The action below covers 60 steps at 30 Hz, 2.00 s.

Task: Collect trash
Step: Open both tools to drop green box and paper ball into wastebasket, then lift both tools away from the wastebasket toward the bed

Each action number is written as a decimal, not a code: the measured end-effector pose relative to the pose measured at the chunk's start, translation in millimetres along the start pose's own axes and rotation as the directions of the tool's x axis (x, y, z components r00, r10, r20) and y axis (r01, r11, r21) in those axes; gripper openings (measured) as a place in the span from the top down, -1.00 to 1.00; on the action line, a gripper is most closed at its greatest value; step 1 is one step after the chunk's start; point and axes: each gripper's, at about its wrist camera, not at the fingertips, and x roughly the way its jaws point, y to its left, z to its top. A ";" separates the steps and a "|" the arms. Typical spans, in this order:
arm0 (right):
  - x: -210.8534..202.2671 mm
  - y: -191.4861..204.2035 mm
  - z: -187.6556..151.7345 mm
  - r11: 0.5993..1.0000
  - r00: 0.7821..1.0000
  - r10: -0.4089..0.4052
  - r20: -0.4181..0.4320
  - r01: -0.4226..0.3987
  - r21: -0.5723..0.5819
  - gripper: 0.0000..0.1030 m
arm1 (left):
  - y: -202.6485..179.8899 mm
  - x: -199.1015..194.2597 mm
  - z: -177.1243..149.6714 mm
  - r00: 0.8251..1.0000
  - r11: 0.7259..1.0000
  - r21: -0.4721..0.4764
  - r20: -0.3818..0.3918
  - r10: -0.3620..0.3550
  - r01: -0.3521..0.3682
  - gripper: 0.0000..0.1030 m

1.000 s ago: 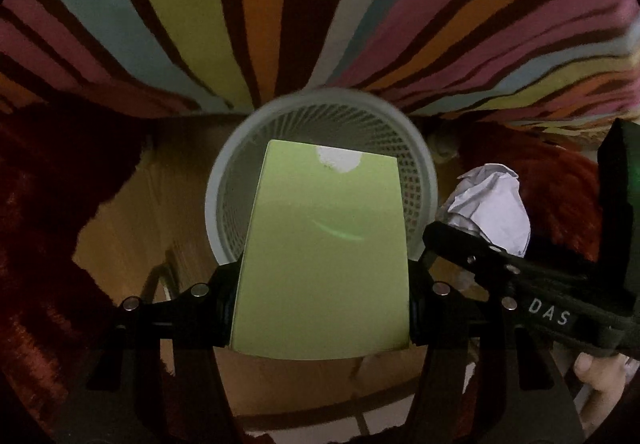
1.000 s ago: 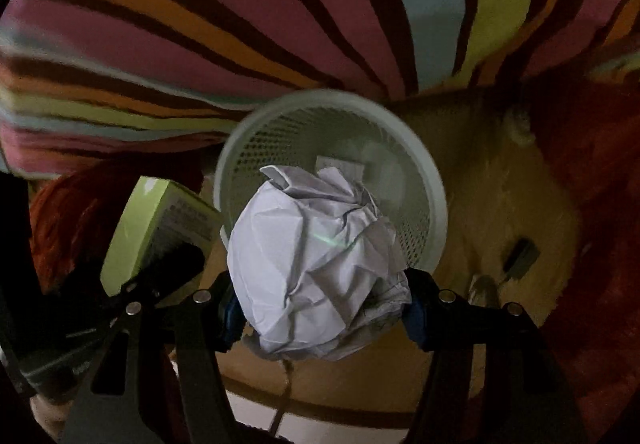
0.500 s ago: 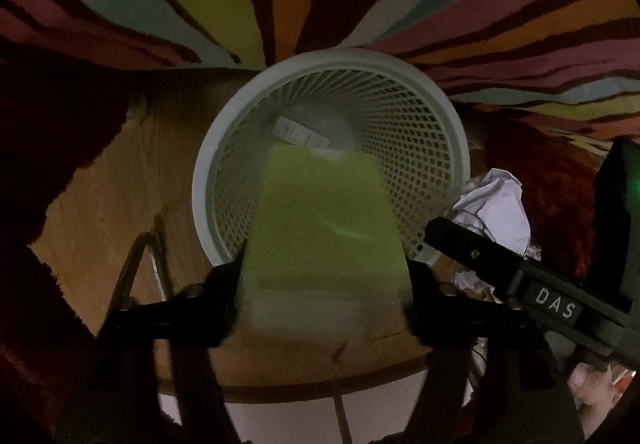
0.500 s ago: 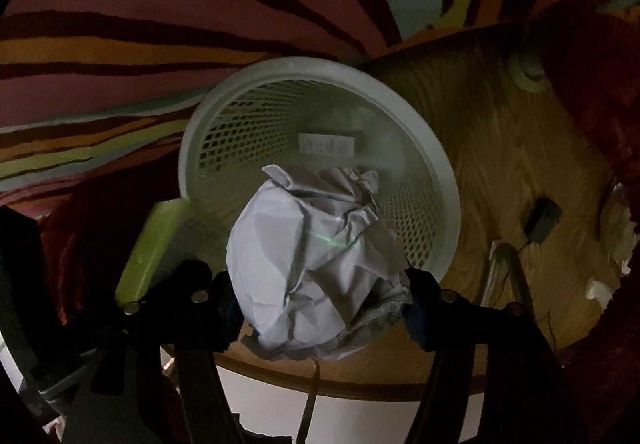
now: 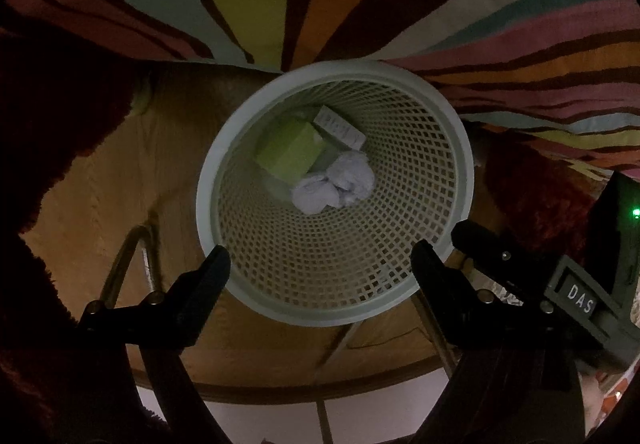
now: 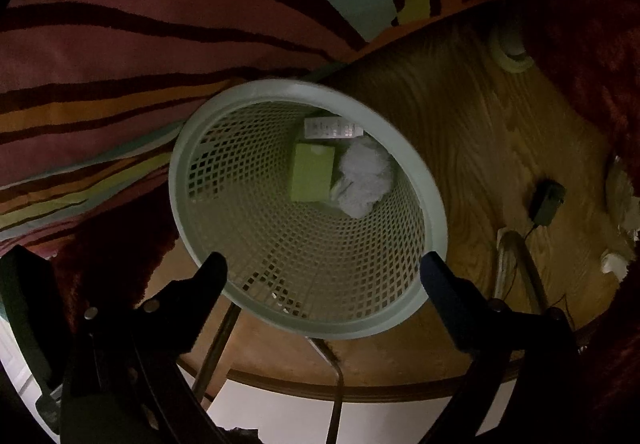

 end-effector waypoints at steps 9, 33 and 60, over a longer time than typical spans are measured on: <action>-2.7 -4.3 -1.3 1.000 1.000 -0.002 0.015 0.002 0.017 -0.80 | 3.1 4.4 0.5 1.000 1.000 0.000 -0.006 0.007 -0.007 -0.73; -44.5 0.0 -29.1 0.996 0.990 0.083 0.117 -0.080 -0.033 -0.80 | 8.8 -34.7 -22.2 0.995 1.000 0.012 0.096 -0.030 0.029 -0.73; -191.8 54.4 -75.0 0.935 0.767 0.229 0.599 -0.002 -0.355 -0.81 | -35.9 -194.1 -63.9 0.701 0.948 0.241 0.712 -0.026 -0.210 -0.73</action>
